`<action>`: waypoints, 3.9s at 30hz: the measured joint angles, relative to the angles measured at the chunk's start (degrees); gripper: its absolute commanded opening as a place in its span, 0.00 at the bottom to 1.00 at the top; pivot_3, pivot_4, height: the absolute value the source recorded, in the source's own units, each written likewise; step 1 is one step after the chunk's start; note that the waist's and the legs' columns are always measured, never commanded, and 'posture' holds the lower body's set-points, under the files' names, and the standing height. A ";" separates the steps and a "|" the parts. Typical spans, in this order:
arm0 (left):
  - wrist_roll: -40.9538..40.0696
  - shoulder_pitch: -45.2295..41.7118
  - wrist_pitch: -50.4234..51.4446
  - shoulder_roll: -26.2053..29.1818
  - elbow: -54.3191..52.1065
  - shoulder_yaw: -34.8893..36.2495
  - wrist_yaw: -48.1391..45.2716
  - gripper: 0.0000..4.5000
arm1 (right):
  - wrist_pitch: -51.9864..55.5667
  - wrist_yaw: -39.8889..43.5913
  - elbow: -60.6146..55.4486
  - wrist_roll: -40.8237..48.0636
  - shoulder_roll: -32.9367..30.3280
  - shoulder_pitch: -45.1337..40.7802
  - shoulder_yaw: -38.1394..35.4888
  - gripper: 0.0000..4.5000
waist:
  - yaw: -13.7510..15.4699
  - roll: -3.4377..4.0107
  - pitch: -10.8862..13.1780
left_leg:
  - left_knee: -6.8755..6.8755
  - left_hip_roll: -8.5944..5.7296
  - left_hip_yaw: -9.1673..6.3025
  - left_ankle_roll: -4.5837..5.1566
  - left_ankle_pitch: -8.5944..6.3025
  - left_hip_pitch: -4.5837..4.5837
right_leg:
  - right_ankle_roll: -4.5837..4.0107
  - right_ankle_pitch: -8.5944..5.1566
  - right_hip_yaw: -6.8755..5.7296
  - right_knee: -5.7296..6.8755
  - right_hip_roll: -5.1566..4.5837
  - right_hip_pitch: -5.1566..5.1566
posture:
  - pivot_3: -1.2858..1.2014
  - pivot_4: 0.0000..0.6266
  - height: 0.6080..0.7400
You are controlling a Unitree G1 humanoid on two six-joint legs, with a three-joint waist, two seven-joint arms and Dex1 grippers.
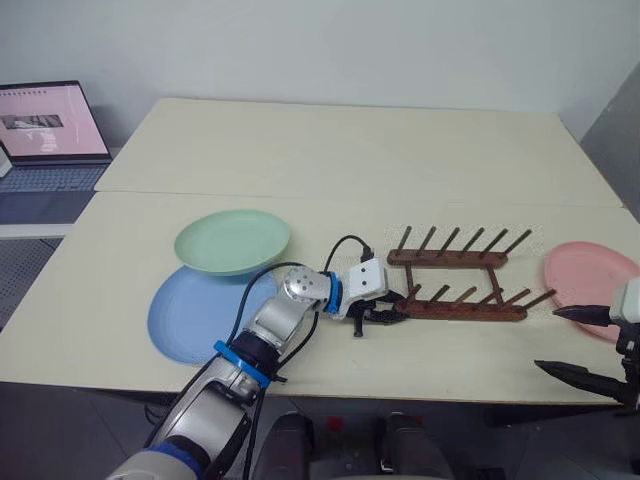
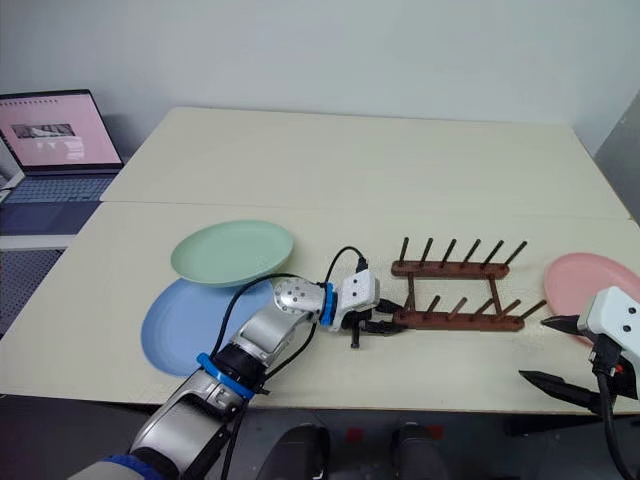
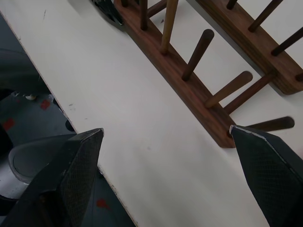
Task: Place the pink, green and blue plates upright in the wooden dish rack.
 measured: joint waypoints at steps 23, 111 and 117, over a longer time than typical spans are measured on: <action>-1.01 -1.40 -2.07 6.18 -1.20 4.86 -3.55 0.89 | -1.55 -1.94 -0.45 -2.58 0.76 -1.02 3.45 1.00 | -0.84 0.01 -0.01 | -0.10 0.12 -0.13 0.03 -0.02 0.00 | 0.11 0.08 0.01 -0.10 0.11 0.00 | 0.52 0.24 0.94; -29.86 10.43 29.49 29.86 -55.03 17.50 -1.26 1.00 | -6.32 -28.12 38.81 -29.63 5.45 -36.36 36.00 0.96 | -1.16 -0.10 0.01 | 0.67 0.13 0.03 0.30 -0.15 -0.19 | -0.17 0.25 0.28 0.01 0.12 -0.06 | 0.52 0.24 0.94; -29.63 9.87 28.70 29.05 -54.84 16.81 -1.23 1.00 | -5.24 -29.30 40.82 -29.49 6.94 -37.15 35.95 0.57 | -1.17 -0.11 0.01 | 0.75 0.15 0.03 0.30 -0.15 -0.13 | -0.15 0.27 0.30 0.02 0.12 0.01 | 0.52 0.24 0.94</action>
